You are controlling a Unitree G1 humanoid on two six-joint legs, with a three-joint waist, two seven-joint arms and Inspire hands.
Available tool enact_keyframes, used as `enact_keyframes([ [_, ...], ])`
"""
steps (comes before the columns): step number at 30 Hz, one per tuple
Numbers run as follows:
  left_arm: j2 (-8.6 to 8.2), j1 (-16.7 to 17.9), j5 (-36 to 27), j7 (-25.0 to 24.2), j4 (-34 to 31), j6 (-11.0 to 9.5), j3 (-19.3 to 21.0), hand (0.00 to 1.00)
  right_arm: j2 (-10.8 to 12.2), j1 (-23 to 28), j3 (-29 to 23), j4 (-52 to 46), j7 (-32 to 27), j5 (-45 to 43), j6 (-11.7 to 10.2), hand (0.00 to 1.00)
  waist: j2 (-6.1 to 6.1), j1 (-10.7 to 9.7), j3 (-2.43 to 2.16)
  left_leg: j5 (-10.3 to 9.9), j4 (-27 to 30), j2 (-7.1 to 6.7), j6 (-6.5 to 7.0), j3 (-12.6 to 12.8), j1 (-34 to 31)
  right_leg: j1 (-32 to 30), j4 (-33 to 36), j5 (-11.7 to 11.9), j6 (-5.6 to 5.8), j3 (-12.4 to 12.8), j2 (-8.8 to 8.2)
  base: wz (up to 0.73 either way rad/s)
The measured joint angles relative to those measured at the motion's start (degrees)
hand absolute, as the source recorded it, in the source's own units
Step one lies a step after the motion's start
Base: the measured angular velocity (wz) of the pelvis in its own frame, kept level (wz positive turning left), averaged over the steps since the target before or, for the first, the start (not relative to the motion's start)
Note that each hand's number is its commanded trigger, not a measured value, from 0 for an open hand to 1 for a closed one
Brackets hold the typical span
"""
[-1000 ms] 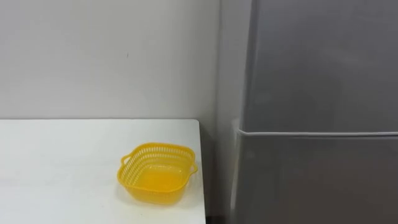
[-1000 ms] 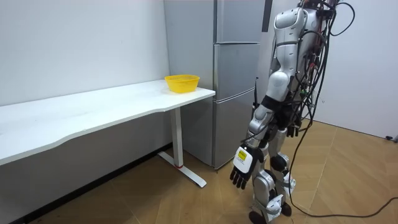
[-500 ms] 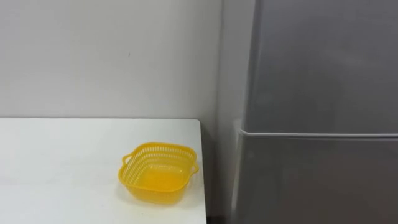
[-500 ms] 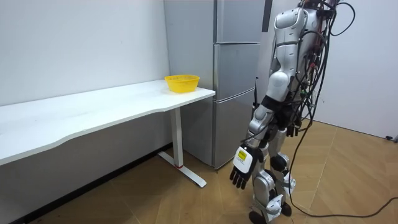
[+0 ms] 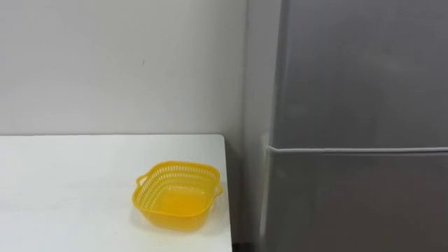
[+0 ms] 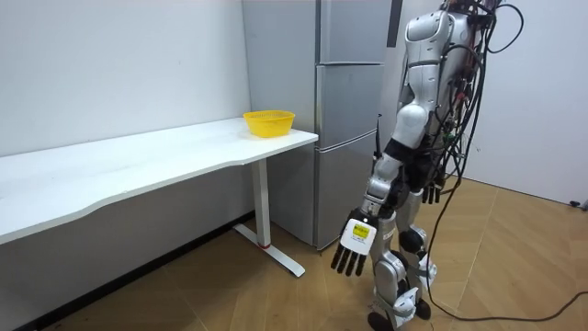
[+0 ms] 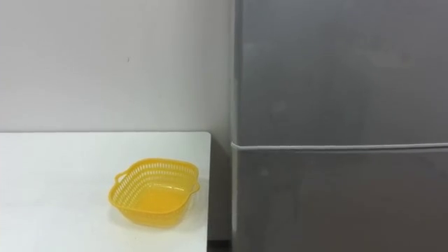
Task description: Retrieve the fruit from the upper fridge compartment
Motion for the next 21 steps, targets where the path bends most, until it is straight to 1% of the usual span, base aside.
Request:
enact_keyframes([
  [2,-0.1,-0.6,-3.64,1.27,-0.25,-1.03,1.38,0.0,0.0,0.04,-0.19,0.01,-0.24,-0.17,-0.6,0.0,0.0,0.16,0.01,0.0,0.01,0.02,0.0,0.01,0.04,0.03,0.0,0.0,0.0,0.09,0.02,0.0],
  [3,-0.1,-0.76,-4.49,1.44,-0.62,-1.16,1.9,0.0,0.0,0.03,-0.2,0.01,-0.28,-0.16,-0.78,0.0,-0.02,0.21,0.02,0.0,0.02,0.03,0.0,0.13,0.04,0.04,0.01,0.0,0.0,0.15,0.03,0.0],
  [5,-0.09,-0.69,-8.31,2.63,-5.57,-1.62,2.37,0.0,0.0,0.0,-0.78,-0.06,-0.52,-0.18,-1.69,0.0,-0.03,0.33,0.09,-0.01,0.06,0.03,-0.01,0.27,0.0,0.01,0.02,0.0,0.0,0.08,0.02,0.0],
  [6,-0.08,-0.9,-9.53,3.54,-8.54,-2.28,2.39,0.0,0.01,-0.11,-1.03,-0.16,-0.79,-0.24,-1.9,0.0,-0.04,0.32,0.1,-0.01,0.03,0.04,-0.02,0.3,-0.03,-0.06,0.01,0.01,0.0,0.11,0.02,0.0],
  [7,-0.08,-1.25,-10.51,4.1,-9.62,-2.81,2.41,0.0,0.01,-0.12,-1.03,-0.24,-1.0,-0.26,-2.07,0.0,-0.04,0.32,0.1,-0.02,0.01,0.04,-0.02,0.38,-0.03,-0.1,0.04,0.01,0.0,0.06,0.02,-0.05],
  [9,-0.09,-2.26,-12.33,5.97,-14.04,-3.99,2.48,0.0,0.0,-0.18,-1.04,-0.7,-1.22,-0.32,-2.33,0.0,-0.01,0.32,0.04,-0.01,0.02,0.09,-0.02,0.66,-0.33,-0.58,0.24,0.01,-0.01,0.18,0.04,-0.08],
  [10,-0.13,-2.61,-13.12,7.13,-17.61,-4.74,2.48,0.0,0.01,-0.21,-1.06,-1.05,-1.3,-0.41,-2.54,0.0,0.11,0.34,-0.08,-0.01,0.01,0.11,-0.02,0.88,-0.52,-0.85,0.33,0.02,-0.03,0.19,0.04,-0.09],
  [11,-0.23,-2.93,-13.07,8.16,-20.66,-5.86,2.48,0.0,0.0,-0.16,-1.07,-1.06,-1.44,-0.51,-3.03,0.0,0.05,0.35,-0.11,0.0,0.01,0.13,-0.02,1.11,-0.52,-0.89,0.35,0.03,-0.03,0.23,0.04,-0.09],
  [12,-0.26,-3.16,-12.78,8.58,-22.08,-6.38,2.48,0.0,0.02,-0.13,-1.07,-1.06,-1.57,-0.51,-3.23,0.0,0.07,0.31,-0.16,0.0,0.04,0.14,-0.01,1.22,-0.5,-0.89,0.36,0.03,-0.03,0.25,0.05,-0.05],
  [13,-0.27,-3.76,-12.69,9.19,-24.53,-7.08,2.49,0.0,0.08,-0.06,-1.08,-1.06,-1.7,-0.51,-3.74,0.0,0.04,0.24,-0.45,0.02,0.11,0.12,0.0,1.31,-0.48,-0.88,0.36,0.03,-0.03,0.26,0.03,-0.05],
  [14,-0.31,-3.89,-12.77,9.82,-28.04,-7.16,2.43,0.0,0.16,-0.02,-1.09,-1.12,-1.66,-0.6,-4.32,0.0,-0.18,0.24,-0.49,0.04,0.2,0.13,0.0,1.47,-0.4,-0.88,0.33,0.02,-0.03,0.37,0.01,-0.03],
  [15,-0.34,-3.88,-12.75,10.13,-30.04,-7.18,2.41,0.0,0.24,-0.01,-1.11,-1.15,-1.65,-1.03,-4.57,0.0,-0.12,0.24,-0.43,0.05,0.22,0.14,0.0,1.51,-0.37,-0.89,0.29,0.02,-0.02,0.49,0.03,-0.03],
  [16,-0.37,-3.88,-12.74,10.77,-33.9,-7.28,2.21,0.0,0.41,-0.05,-1.17,-1.17,-1.66,-2.05,-4.93,0.0,-0.27,0.26,-0.37,0.05,0.23,0.14,0.0,1.54,-0.38,-0.89,0.18,0.02,-0.02,0.84,0.04,0.0],
  [17,-0.39,-3.93,-12.74,11.55,-37.46,-7.71,1.81,0.0,0.49,-0.28,-1.16,-1.18,-1.69,-2.25,-5.26,0.0,-0.46,0.15,-0.43,0.05,0.25,0.14,0.0,1.55,-0.44,-0.92,0.13,0.02,-0.03,0.86,0.04,0.0],
  [18,-0.46,-3.93,-12.73,11.79,-39.36,-7.76,1.74,0.0,0.52,-0.32,-1.16,-1.18,-1.71,-2.23,-5.62,0.0,-0.56,0.11,-0.44,0.05,0.23,0.13,0.0,1.58,-0.49,-0.95,0.07,0.02,-0.02,0.84,0.03,0.0],
  [20,-0.52,-3.93,-12.66,12.78,-47.03,-8.12,0.53,0.0,0.54,-0.16,-1.08,-1.5,-1.77,-1.74,-6.68,0.0,-0.72,0.02,-0.39,0.05,0.21,0.16,0.0,1.57,-0.83,-1.17,0.02,0.03,-0.03,0.96,0.05,0.02],
  [21,-0.51,-3.93,-12.67,12.79,-48.83,-8.17,0.24,0.0,0.55,-0.1,-1.07,-1.65,-1.82,-1.75,-6.7,0.0,-0.73,-0.04,-0.4,0.05,0.24,0.15,0.0,1.57,-0.94,-1.24,0.0,0.03,-0.03,1.07,0.05,0.05],
])
